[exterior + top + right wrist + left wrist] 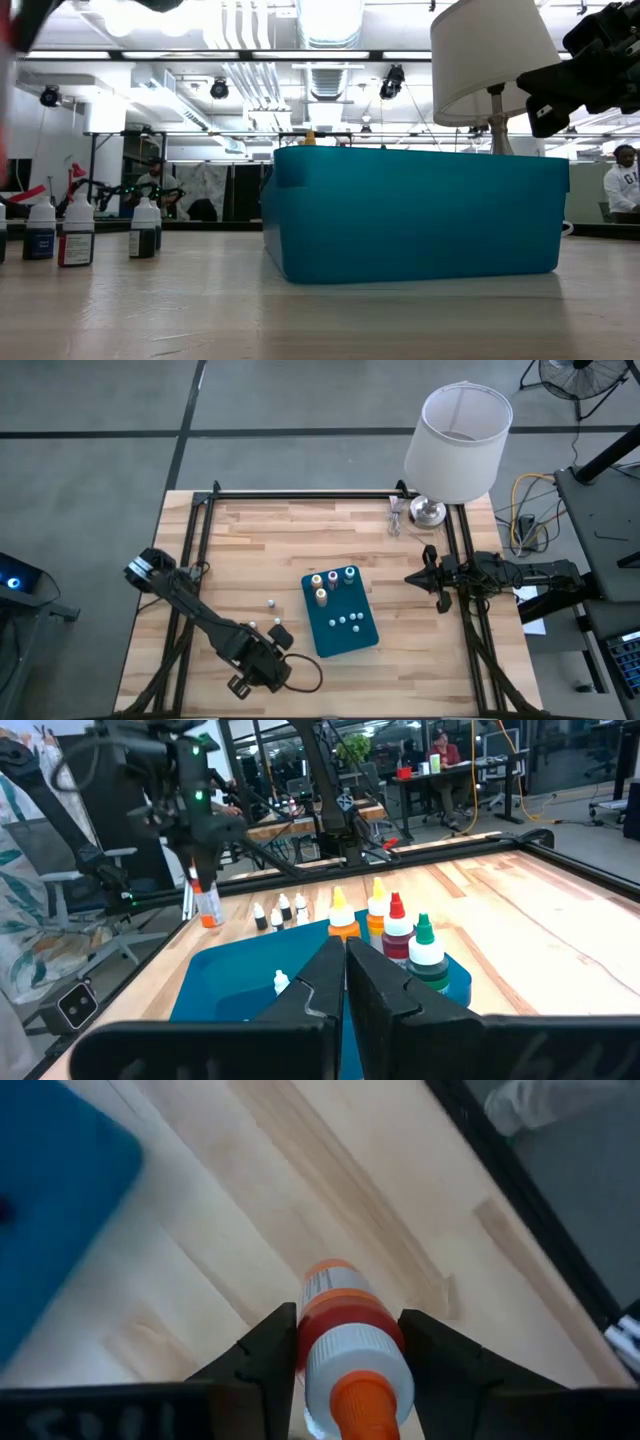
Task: Pick & Place food coloring
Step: Put the large orange food coloring bottle into the blue bin
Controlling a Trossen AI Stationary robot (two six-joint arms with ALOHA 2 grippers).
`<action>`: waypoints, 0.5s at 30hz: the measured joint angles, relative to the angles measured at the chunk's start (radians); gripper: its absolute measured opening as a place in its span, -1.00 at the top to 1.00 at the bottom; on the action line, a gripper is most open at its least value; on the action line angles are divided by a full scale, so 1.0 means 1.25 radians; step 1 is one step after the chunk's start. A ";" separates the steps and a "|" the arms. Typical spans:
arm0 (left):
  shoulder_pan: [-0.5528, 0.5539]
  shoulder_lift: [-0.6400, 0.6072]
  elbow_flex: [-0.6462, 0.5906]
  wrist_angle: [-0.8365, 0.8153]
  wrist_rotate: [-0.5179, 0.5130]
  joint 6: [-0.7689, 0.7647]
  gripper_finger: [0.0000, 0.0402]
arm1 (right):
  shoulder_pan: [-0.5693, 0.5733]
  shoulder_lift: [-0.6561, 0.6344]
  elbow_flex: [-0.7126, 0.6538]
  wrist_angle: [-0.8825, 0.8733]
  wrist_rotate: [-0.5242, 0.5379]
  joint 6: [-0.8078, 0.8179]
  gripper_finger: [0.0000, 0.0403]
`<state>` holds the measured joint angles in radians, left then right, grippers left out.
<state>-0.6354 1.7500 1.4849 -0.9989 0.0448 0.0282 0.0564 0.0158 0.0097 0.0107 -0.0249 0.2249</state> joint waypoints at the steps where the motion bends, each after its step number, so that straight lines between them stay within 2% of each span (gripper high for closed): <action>1: 0.006 0.000 0.013 -0.004 0.000 0.001 0.33 | 0.000 0.000 0.000 0.000 0.000 0.000 0.96; 15: 0.150 0.000 0.167 -0.024 -0.001 0.109 0.33 | 0.000 0.000 0.000 0.000 0.000 0.000 0.96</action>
<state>-0.4479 1.7500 1.6932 -1.0293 0.0437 0.1647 0.0564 0.0154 0.0097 0.0105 -0.0248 0.2249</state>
